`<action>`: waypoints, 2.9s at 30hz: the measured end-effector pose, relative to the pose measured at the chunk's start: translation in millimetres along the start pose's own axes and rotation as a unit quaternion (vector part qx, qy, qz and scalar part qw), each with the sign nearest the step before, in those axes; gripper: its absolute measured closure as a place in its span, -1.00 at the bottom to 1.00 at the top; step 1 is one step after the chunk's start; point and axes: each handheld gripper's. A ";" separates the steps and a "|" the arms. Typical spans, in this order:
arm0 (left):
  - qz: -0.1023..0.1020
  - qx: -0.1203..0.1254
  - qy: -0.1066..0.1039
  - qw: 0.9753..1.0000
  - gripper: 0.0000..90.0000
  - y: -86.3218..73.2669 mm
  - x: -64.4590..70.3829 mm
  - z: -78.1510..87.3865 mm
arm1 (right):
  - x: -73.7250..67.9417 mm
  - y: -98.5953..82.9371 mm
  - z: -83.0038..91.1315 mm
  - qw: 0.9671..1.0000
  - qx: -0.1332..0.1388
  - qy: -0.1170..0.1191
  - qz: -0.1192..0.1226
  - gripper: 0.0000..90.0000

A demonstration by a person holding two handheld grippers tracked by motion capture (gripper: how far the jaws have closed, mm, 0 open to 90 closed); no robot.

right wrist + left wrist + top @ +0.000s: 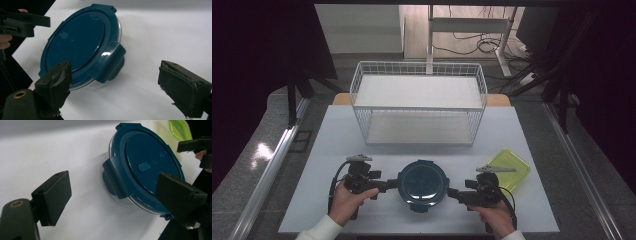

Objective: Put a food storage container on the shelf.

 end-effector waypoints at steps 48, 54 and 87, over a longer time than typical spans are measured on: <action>0.106 -0.074 -0.104 0.986 -0.36 6.7 -10.1 -50.6 | 0.0 2.1 -54.1 0.982 -0.043 0.084 -0.165 -0.42; 0.109 -0.070 -0.111 0.985 -0.26 3.8 -9.4 -44.7 | 3.9 0.5 -51.0 0.978 -0.037 0.094 -0.184 -0.32; 0.073 -0.023 -0.085 0.993 -0.10 -3.1 20.0 -24.0 | -6.0 6.2 -32.8 0.983 -0.002 0.076 -0.168 -0.25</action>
Point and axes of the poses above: each handheld gripper's, and its own axes: z roughly backward along the jaws, y roughly out of its top, x roughly to its right, and after that the axes turned 9 degrees about z, right-handed
